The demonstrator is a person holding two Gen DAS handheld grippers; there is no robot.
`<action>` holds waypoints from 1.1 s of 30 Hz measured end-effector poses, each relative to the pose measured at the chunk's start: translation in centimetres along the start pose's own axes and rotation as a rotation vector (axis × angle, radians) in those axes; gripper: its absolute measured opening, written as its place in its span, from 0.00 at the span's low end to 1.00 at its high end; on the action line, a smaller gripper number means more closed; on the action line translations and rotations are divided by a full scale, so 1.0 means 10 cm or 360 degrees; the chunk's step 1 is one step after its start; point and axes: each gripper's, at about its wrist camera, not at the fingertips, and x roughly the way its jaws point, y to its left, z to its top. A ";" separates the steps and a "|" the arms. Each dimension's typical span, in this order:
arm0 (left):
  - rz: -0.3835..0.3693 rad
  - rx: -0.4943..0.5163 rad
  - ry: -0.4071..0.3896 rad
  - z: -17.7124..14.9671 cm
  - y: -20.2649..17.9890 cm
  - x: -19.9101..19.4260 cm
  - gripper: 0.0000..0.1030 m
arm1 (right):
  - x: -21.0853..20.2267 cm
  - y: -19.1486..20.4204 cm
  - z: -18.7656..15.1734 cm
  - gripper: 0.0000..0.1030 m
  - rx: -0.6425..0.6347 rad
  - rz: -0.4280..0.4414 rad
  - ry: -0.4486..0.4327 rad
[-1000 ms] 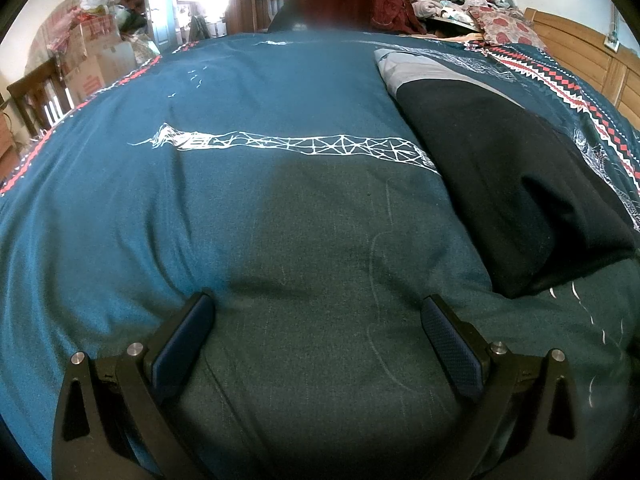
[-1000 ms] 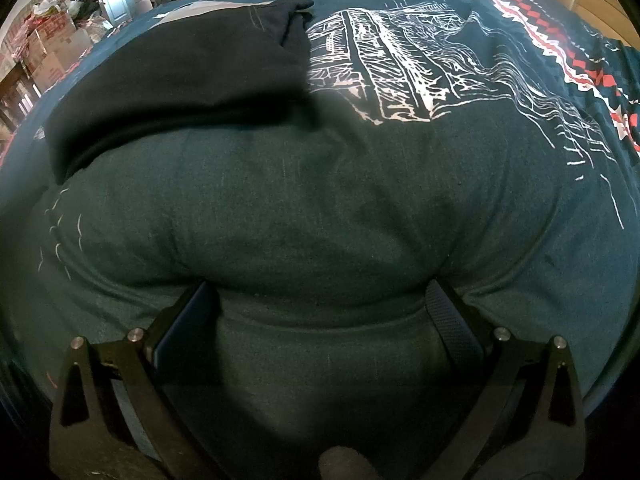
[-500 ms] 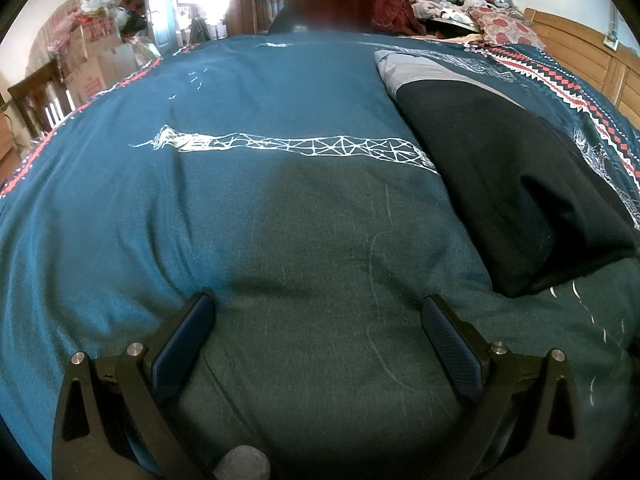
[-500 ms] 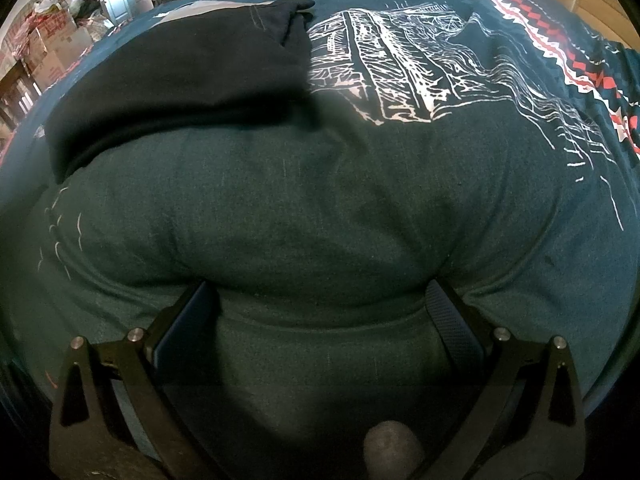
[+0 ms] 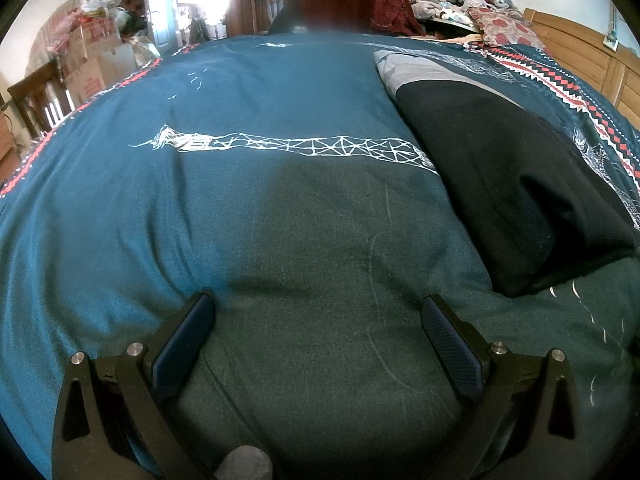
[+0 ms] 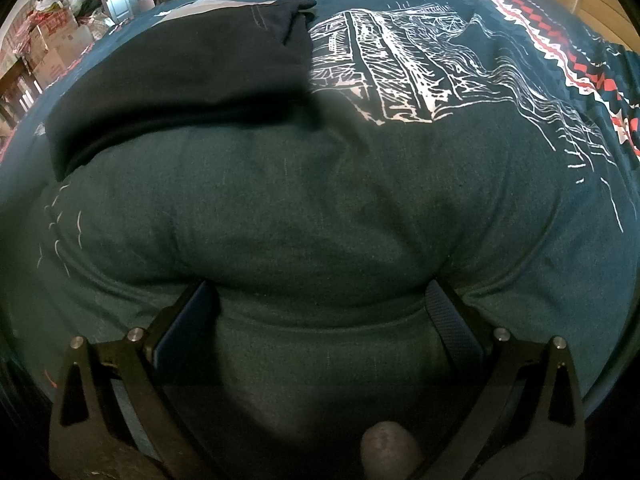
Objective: Fold large clothes
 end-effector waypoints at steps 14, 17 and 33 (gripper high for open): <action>0.0000 -0.0001 -0.0001 -0.01 0.00 0.00 1.00 | 0.00 0.00 0.00 1.00 0.0001 -0.0001 0.0000; 0.0000 0.0000 -0.0001 -0.01 0.00 0.00 1.00 | 0.00 0.00 -0.01 1.00 0.0002 -0.0001 0.0000; 0.0000 0.0005 0.0030 0.04 -0.02 -0.04 1.00 | 0.01 0.02 0.01 1.00 -0.0002 -0.0004 0.0001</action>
